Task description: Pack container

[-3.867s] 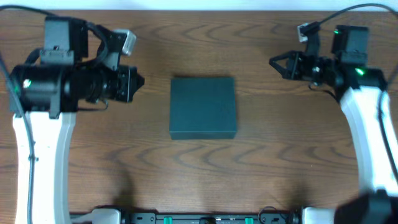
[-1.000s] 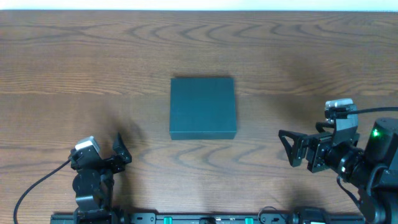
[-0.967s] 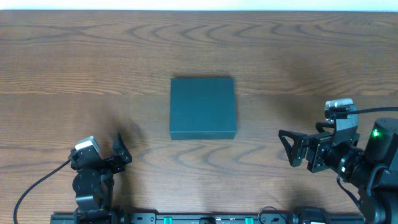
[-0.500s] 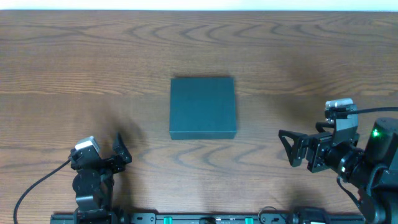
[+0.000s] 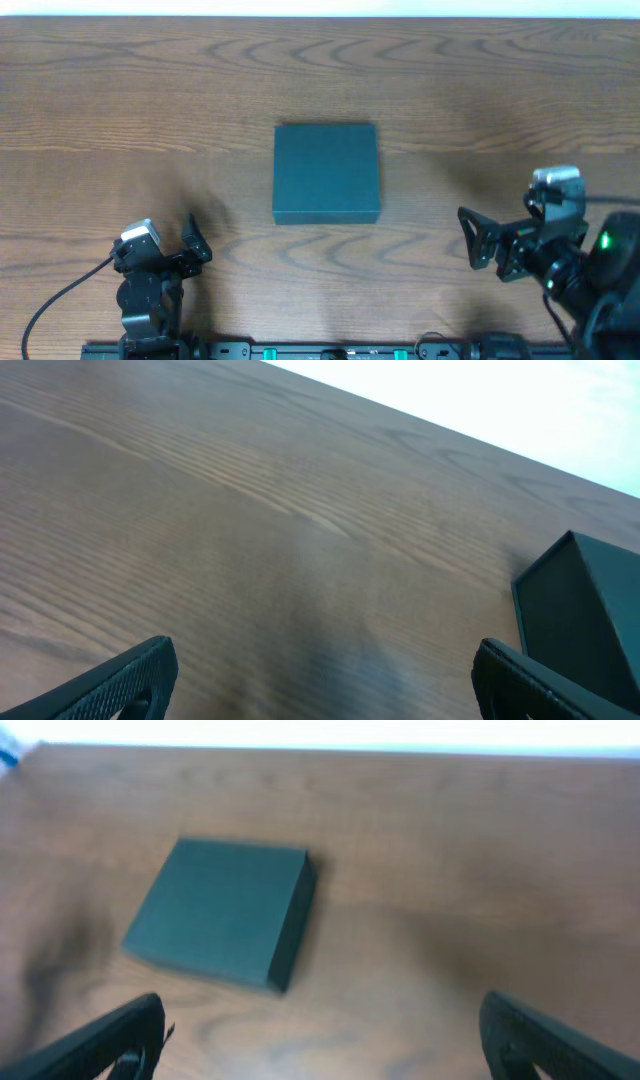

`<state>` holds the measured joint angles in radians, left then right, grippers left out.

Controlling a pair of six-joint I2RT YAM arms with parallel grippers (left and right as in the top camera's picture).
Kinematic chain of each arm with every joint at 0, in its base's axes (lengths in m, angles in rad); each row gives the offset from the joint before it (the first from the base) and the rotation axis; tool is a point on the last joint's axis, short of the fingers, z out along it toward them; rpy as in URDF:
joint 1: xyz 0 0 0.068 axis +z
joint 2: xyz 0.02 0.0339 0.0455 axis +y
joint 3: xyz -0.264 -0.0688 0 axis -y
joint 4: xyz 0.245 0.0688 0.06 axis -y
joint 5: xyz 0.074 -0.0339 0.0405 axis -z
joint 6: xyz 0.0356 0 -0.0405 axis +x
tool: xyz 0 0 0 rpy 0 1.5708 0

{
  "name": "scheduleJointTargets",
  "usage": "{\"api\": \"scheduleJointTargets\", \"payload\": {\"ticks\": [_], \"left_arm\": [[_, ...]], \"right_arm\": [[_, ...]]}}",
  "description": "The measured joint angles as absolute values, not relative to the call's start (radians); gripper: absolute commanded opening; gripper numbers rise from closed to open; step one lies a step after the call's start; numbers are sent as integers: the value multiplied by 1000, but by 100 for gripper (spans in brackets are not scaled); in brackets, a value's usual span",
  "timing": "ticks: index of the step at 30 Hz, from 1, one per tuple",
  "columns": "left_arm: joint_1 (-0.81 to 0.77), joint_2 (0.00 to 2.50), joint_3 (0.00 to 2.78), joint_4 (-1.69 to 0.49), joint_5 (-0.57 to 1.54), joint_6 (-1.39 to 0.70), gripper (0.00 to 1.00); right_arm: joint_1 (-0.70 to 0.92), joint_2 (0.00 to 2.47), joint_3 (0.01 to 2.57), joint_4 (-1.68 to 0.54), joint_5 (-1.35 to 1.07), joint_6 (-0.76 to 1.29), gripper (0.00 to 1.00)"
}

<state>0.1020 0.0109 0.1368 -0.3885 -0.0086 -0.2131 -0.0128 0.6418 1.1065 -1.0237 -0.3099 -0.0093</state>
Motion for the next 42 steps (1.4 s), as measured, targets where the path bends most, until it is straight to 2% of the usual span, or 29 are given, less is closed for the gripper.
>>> {"api": "scheduleJointTargets", "payload": {"ticks": [5, 11, 17, 42], "left_arm": [[102, 10, 136, -385, -10, -213, 95], [102, 10, 136, -385, -12, -213, 95], [102, 10, 136, -385, -12, -213, 95], [102, 10, 136, -385, -12, -213, 95]], "right_arm": [[37, 427, 797, -790, -261, -13, 99], [69, 210, 438, -645, -245, -13, 99], [94, 47, 186, -526, -235, 35, 99], [109, 16, 142, -479, -205, 72, 99]]}}
